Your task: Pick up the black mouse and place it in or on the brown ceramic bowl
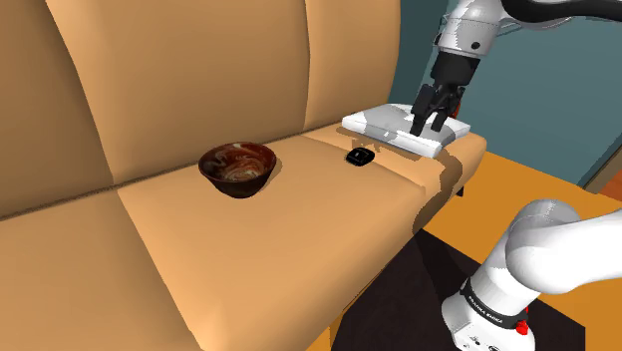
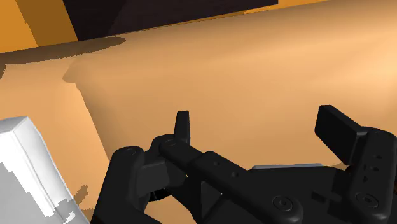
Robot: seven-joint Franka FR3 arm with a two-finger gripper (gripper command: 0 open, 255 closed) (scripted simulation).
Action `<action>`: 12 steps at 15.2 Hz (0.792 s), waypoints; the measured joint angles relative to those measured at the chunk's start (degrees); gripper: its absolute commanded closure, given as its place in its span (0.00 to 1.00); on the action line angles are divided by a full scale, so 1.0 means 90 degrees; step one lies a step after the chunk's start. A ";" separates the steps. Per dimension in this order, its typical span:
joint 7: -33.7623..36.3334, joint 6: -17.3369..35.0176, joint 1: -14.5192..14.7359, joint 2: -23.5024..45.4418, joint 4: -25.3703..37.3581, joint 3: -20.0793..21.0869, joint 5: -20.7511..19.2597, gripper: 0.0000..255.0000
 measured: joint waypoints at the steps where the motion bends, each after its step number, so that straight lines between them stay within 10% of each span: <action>1: 0.0000 0.0000 0.0000 0.0000 0.0000 0.0000 0.0000 0.00; 12: 0.2853 0.1570 -0.1129 0.2001 0.0408 0.0734 0.0083 0.00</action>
